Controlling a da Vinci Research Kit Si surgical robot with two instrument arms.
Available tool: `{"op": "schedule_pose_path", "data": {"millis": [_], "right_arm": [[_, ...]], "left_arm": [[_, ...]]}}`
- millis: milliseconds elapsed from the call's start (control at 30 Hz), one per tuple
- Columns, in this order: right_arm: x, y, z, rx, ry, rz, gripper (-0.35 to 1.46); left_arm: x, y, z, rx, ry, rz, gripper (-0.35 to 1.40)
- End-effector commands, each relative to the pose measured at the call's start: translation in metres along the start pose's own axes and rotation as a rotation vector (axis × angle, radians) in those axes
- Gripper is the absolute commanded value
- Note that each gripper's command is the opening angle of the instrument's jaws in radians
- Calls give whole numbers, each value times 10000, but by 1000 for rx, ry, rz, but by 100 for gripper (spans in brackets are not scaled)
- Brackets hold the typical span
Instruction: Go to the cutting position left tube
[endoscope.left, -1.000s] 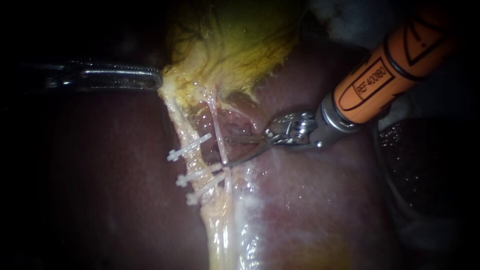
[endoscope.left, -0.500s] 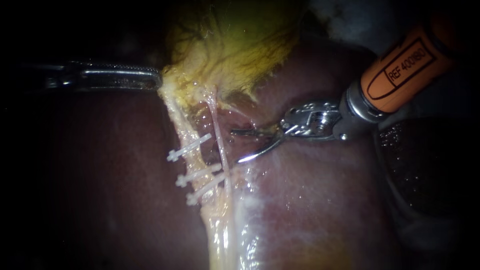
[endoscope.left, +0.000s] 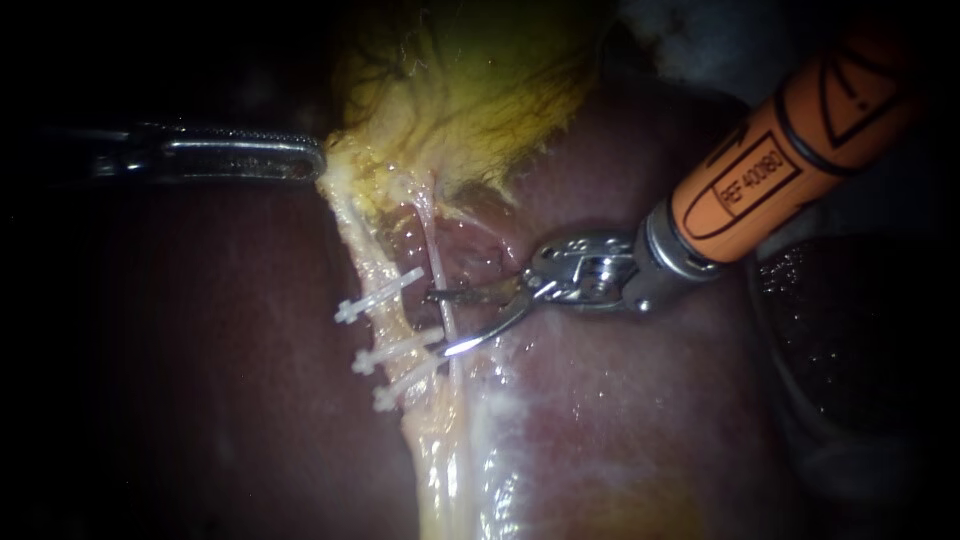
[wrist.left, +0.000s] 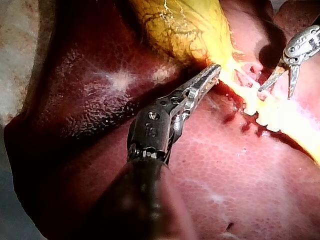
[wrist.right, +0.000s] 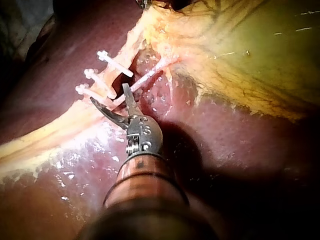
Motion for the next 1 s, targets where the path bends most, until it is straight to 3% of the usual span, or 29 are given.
{"op": "schedule_pose_path", "data": {"millis": [33, 300, 533, 800, 1000], "right_arm": [[-3, 3, 3, 0, -3, 3, 125], [-16, 22, 9, -5, -7, 12, 125], [-16, 34, 17, 0, 14, 27, 125], [-6, 37, 28, 148, 40, 73, 125], [2, 40, 39, 195, 66, 105, 124]], "left_arm": [[0, 0, 0, 0, 0, 0, -35], [0, 0, 0, 0, 0, 0, -35], [0, 0, 0, 0, 0, 0, -35], [0, 0, 0, 0, 0, 0, -35], [0, 0, 0, 0, 0, 0, -35]]}}
